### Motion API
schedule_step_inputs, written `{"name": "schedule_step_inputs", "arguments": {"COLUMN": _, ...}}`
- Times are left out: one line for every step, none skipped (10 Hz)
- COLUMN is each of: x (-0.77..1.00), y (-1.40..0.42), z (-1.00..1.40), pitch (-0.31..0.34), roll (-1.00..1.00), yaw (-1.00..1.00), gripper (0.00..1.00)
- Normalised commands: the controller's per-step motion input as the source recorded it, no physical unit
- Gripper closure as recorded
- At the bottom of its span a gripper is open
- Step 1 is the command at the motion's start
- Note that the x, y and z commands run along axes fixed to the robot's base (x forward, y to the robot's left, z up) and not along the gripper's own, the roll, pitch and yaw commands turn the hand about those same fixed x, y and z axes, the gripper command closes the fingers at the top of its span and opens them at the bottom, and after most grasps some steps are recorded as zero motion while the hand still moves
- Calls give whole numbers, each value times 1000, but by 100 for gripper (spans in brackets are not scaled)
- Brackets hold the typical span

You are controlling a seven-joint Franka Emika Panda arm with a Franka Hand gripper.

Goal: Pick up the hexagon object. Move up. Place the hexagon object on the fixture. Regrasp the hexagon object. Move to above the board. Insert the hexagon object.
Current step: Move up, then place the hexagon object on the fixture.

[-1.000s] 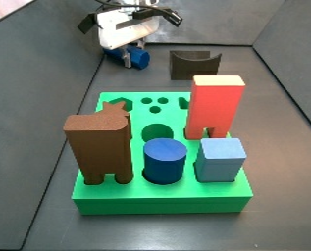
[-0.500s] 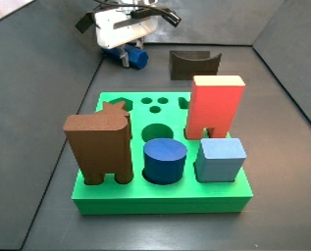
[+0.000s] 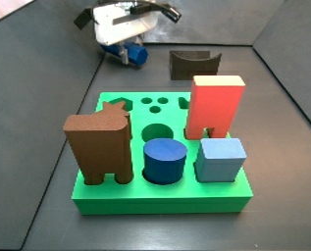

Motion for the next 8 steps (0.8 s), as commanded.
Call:
{"name": "schedule_step_inputs", "arguments": {"x": 7, "y": -42, "z": 669, "pitch": 21, "roll": -37, "yaw": 18, "gripper": 100}}
{"name": "schedule_step_inputs", "arguments": {"x": 2, "y": -21, "z": 516, "pitch": 33, "roll": -58, "yaw": 26, "gripper": 100}}
{"name": "schedule_step_inputs", "arguments": {"x": -6, "y": -19, "z": 388, "pitch": 24, "roll": -71, "yaw": 31, "gripper": 100}}
{"name": "schedule_step_inputs", "arguments": {"x": -19, "y": -20, "z": 216, "pitch": 12, "roll": -85, "yaw": 29, "gripper": 100}}
{"name": "schedule_step_inputs", "arguments": {"x": 0, "y": 0, "z": 1000, "pitch": 0, "roll": 0, "yaw": 0, "gripper": 100}}
{"name": "schedule_step_inputs", "arguments": {"x": 6, "y": 5, "z": 1000, "pitch": -12, "roll": -5, "yaw": -10, "gripper": 100}}
{"name": "schedule_step_inputs", "arguments": {"x": -3, "y": 1, "z": 1000, "pitch": 3, "roll": -20, "yaw": -5, "gripper": 100}}
{"name": "schedule_step_inputs", "arguments": {"x": -7, "y": -4, "z": 1000, "pitch": 4, "roll": -42, "yaw": 7, "gripper": 100}}
